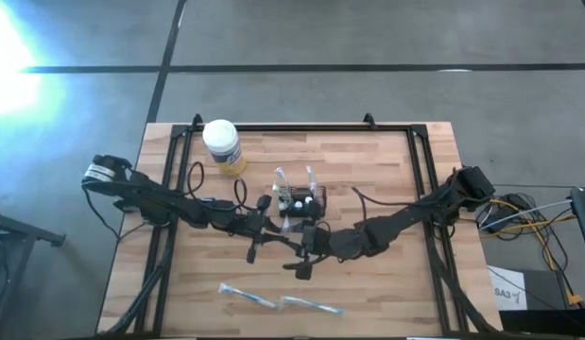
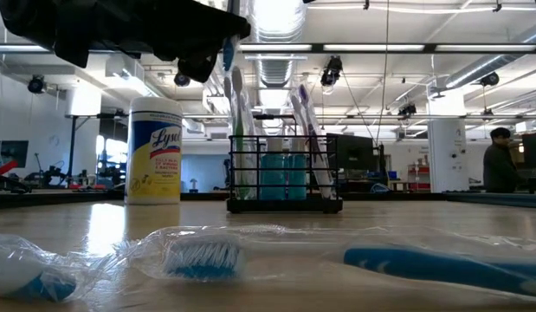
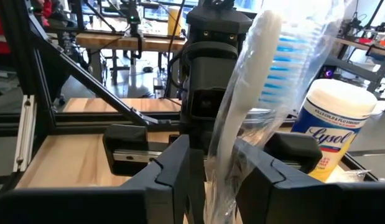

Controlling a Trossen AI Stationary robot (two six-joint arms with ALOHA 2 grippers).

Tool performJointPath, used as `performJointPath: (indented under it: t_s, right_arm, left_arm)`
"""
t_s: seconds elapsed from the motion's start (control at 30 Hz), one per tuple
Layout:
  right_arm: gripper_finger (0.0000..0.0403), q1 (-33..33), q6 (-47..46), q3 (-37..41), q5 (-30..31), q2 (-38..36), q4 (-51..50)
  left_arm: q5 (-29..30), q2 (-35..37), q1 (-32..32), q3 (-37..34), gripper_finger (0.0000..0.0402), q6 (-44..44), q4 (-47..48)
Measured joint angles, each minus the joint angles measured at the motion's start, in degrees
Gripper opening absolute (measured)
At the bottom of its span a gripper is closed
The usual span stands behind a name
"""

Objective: Pick & Place toothbrushing station
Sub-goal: Put the top blue toothbrush into the wire organizer

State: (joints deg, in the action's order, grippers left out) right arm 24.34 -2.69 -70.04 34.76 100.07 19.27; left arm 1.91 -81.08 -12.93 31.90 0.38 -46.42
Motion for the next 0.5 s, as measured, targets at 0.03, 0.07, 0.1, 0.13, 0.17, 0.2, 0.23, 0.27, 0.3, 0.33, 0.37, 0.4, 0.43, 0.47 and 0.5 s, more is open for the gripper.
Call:
performJointPath:
  t_s: [0.03,0.07,0.1,0.13,0.17,0.2,0.23,0.27,0.3,0.33,0.37,0.4,0.43,0.47,0.5]
  right_arm:
    - [0.0100,0.0,0.1,0.1,0.0,-0.1,0.0]
    - [0.0101,0.0,0.5,0.1,0.0,-0.2,-0.1]
    - [0.0102,0.0,0.6,0.1,0.0,-0.2,0.0]
    - [0.0102,0.0,0.9,0.1,0.0,-0.2,0.0]
    - [0.0100,0.0,1.2,0.1,0.0,-0.2,0.0]
    - [0.0098,0.0,1.4,0.1,0.1,-0.2,0.1]
    - [0.0094,0.0,1.5,0.1,0.3,-0.2,0.2]
    - [0.0089,0.0,1.6,0.1,0.4,-0.2,0.5]
    - [0.0083,0.0,2.0,0.2,0.4,-0.2,0.6]
    - [0.0075,0.0,2.3,0.2,0.4,-0.2,0.7]
    - [0.0066,0.0,2.5,0.2,0.4,-0.2,0.7]
    - [0.0056,0.0,2.8,0.2,0.4,-0.2,0.7]
    - [0.0044,0.0,3.0,0.2,0.5,-0.2,0.7]
    - [0.0031,0.0,3.5,0.2,0.5,-0.2,0.6]
    - [0.0021,0.0,4.3,0.2,0.4,-0.2,0.5]
  left_arm:
    - [0.1,0.0,0.0,0.0,0.0027,0.0,-0.1]
    - [0.2,0.0,0.0,0.0,0.0027,0.0,-0.1]
    - [0.2,0.1,0.0,0.0,0.0027,0.0,-0.2]
    - [0.2,0.1,0.0,0.0,0.0027,0.0,-0.2]
    - [0.2,0.1,0.0,0.0,0.0027,0.0,-0.3]
    - [0.2,0.1,0.0,0.0,0.0027,0.0,-0.3]
    - [0.2,0.1,0.0,0.0,0.0027,0.0,-0.3]
    - [0.2,0.1,0.0,0.0,0.0027,0.0,-0.4]
    - [0.1,0.2,0.0,0.0,0.0027,0.0,-0.5]
    - [0.1,0.2,0.0,0.0,0.0027,0.1,-0.5]
    - [0.0,0.2,0.0,0.0,0.0027,0.1,-0.5]
    - [-0.1,0.2,0.0,0.0,0.0027,0.1,-0.5]
    - [-0.1,0.2,0.0,0.0,0.0027,0.1,-0.4]
    - [-0.2,0.2,0.0,0.0,0.0027,0.1,-0.3]
    - [-0.2,0.2,0.0,0.0,0.0028,0.1,-0.2]
